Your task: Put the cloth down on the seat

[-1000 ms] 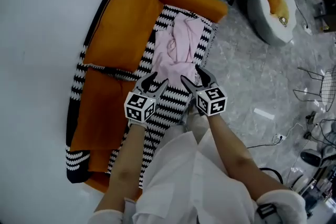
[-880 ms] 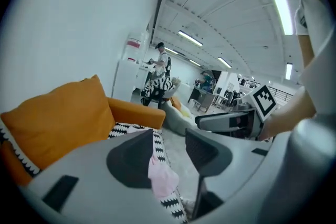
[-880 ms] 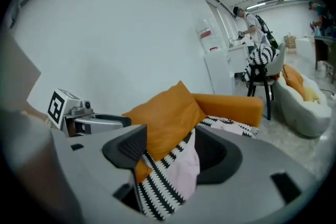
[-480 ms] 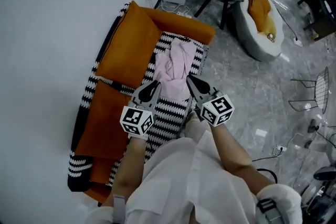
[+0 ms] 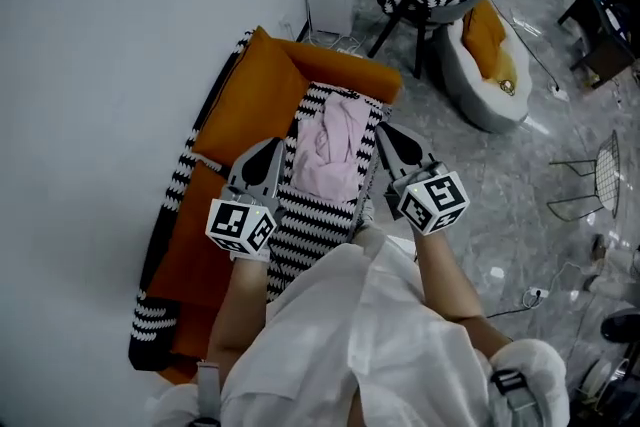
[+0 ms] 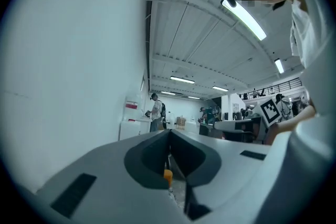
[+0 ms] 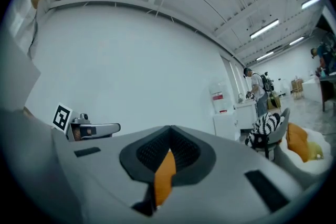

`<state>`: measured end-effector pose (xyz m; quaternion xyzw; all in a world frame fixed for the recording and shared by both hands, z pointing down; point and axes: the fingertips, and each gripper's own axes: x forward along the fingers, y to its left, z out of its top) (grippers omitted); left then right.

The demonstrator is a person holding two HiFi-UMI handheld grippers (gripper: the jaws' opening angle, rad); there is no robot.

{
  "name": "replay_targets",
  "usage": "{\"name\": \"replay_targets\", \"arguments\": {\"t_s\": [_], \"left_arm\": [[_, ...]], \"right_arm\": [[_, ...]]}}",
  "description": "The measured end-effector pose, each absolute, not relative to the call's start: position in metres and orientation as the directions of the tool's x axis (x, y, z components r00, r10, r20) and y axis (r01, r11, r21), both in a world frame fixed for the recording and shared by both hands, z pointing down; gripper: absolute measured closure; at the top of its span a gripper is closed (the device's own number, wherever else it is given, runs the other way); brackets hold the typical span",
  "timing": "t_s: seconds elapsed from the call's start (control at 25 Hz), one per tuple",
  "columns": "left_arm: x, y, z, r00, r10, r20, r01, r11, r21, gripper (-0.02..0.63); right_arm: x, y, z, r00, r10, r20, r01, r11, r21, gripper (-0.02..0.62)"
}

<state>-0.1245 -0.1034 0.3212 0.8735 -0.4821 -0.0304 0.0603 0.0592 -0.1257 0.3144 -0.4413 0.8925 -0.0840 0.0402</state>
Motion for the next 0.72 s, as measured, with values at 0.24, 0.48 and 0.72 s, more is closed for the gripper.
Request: {"name": "replay_targets", "arguments": {"t_s": [0.24,0.48,0.72], "left_arm": [[-0.123,-0.096,0.301,0.519,-0.854,-0.03,-0.848,-0.519,0.111,0.592],[-0.124,-0.093,0.304,0.507,-0.862,-0.015,-0.857,-0.505,0.104,0.592],[-0.124,-0.096,0.305,0.505,-0.863,-0.01,-0.857,-0.502,0.111,0.592]], "right_arm": [[0.073,-0.124,0.292,-0.576,-0.817,-0.026,-0.805,0.572,-0.158,0.588],[0.086,-0.13,0.288,-0.552,-0.834,-0.027,-0.821,0.548,-0.157,0.588],[0.088,-0.13,0.294,-0.56,-0.829,-0.008,-0.817,0.554,-0.159,0.588]]}}
